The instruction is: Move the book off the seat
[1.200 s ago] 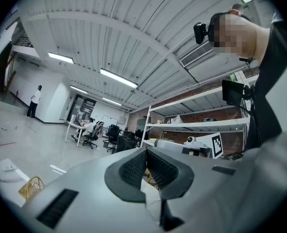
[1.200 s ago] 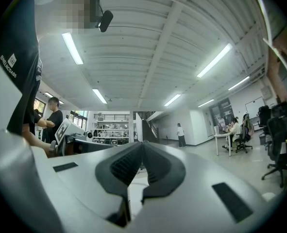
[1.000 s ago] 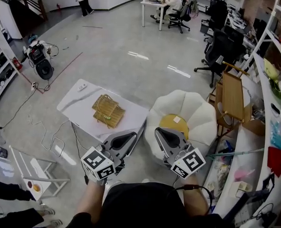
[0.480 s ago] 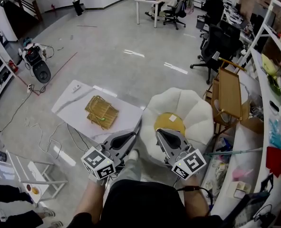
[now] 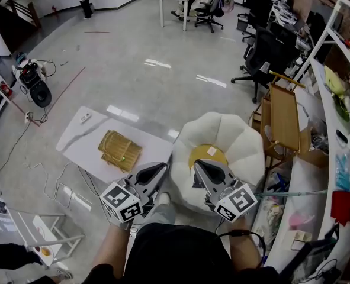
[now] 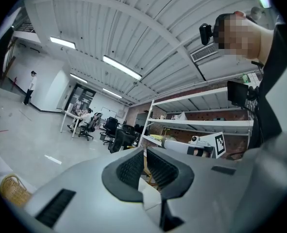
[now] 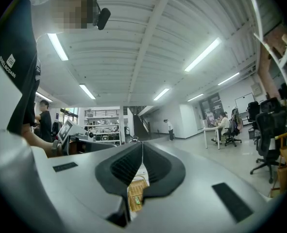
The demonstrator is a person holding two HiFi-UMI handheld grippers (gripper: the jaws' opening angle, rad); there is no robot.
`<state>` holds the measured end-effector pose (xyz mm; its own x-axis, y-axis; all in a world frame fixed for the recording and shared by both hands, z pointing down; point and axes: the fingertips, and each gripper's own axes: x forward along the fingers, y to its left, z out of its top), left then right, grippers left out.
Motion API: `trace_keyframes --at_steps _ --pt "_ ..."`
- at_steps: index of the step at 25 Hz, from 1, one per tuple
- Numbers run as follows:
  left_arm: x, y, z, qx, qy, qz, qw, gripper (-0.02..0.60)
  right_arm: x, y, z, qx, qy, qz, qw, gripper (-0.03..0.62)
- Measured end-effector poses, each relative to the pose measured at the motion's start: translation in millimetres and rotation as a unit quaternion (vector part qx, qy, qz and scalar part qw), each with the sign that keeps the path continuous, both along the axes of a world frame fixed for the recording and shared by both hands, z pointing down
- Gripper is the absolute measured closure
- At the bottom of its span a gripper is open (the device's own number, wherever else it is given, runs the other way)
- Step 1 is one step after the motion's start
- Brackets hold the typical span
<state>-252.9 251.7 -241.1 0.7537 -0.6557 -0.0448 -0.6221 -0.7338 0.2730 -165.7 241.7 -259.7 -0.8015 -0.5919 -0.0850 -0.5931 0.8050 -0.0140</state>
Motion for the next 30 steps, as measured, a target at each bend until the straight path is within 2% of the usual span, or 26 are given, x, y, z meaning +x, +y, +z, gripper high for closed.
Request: trace_keyframes --at_steps 6,13,20,25,30 --pt "-11.2 -50.5 1.7 -0.013 -0.002 0.01 0.9999 0.575 -9.6 -49.7 0.9 -0.013 -0.001 0.011 1.0 0.58" --pt "-33.2 -106.4 7.7 -0.025 -0.011 0.037 0.9989 0.574 -33.4 -103.6 3.5 -0.022 -0.006 0.03 0.999 0.58" --pt "-38.4 -162.9 17.4 -0.035 -0.017 0.072 0.9967 0.574 -37.4 -150.0 8.4 -0.027 -0.004 0.063 0.998 0.58" --pt "-34.8 -182.1 30.0 -0.054 -0.016 0.092 0.9942 0.574 -31.4 -162.4 13.8 -0.036 -0.003 0.094 0.995 0.58" --pt "-11.0 -190.9 43.0 -0.074 -0.008 0.114 0.9907 0.574 -6.7 -164.1 20.3 -0.044 0.002 0.127 0.991 0.58"
